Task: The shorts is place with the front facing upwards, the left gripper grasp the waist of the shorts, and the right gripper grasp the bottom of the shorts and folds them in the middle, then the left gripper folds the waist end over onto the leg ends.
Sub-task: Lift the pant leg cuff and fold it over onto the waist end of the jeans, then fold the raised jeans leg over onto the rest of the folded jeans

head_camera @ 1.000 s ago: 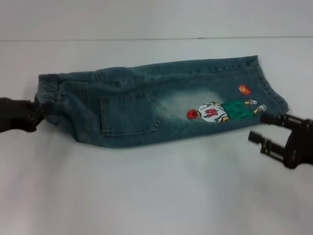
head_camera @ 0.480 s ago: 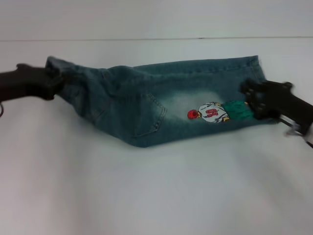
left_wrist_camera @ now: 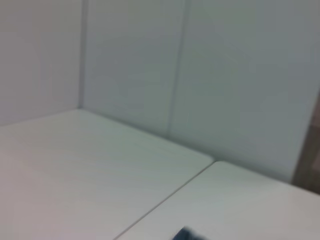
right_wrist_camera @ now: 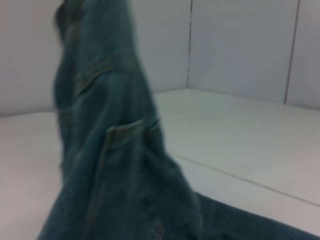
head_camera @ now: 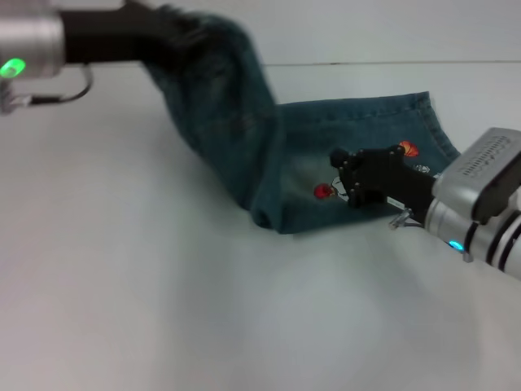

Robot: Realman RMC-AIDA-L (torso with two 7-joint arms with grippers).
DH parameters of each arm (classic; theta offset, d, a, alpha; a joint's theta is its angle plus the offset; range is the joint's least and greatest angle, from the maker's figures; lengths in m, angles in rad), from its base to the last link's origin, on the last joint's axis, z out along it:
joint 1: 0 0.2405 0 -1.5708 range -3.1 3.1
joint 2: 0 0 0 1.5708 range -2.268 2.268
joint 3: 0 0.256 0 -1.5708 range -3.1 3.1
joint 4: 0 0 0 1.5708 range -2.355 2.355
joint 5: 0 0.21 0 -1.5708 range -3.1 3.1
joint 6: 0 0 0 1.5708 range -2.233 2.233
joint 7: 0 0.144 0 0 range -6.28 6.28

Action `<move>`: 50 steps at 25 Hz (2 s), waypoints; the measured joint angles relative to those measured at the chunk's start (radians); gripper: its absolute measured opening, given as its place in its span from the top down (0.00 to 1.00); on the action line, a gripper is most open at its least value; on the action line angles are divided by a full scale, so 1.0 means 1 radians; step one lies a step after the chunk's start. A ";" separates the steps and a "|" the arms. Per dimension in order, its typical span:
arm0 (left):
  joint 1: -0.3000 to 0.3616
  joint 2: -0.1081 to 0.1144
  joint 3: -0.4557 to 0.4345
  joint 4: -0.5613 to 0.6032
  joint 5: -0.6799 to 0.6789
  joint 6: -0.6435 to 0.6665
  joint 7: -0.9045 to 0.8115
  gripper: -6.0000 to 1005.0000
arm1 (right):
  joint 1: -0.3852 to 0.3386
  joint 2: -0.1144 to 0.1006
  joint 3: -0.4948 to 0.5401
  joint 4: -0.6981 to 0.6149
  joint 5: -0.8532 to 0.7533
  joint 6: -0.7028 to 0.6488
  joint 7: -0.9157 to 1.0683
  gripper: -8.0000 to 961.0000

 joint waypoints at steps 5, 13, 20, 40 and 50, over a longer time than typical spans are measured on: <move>-0.090 -0.001 0.073 -0.002 -0.002 -0.029 -0.080 0.95 | 0.039 0.002 0.005 0.054 -0.001 0.058 -0.034 0.99; -0.178 -0.003 0.188 -0.006 -0.008 -0.106 -0.152 0.95 | 0.140 0.005 -0.008 0.126 -0.016 0.132 -0.042 0.99; -0.208 -0.003 0.258 -0.015 -0.008 -0.152 -0.176 0.95 | 0.211 0.008 -0.005 0.183 -0.067 0.144 -0.034 0.99; -0.200 -0.007 0.401 -0.125 -0.011 -0.298 -0.160 0.95 | -0.303 -0.017 0.023 -0.179 -0.056 -0.388 0.088 0.98; -0.187 -0.011 0.721 -0.193 -0.154 -0.523 -0.136 0.93 | -0.486 -0.020 0.157 -0.318 -0.055 -0.479 0.169 0.98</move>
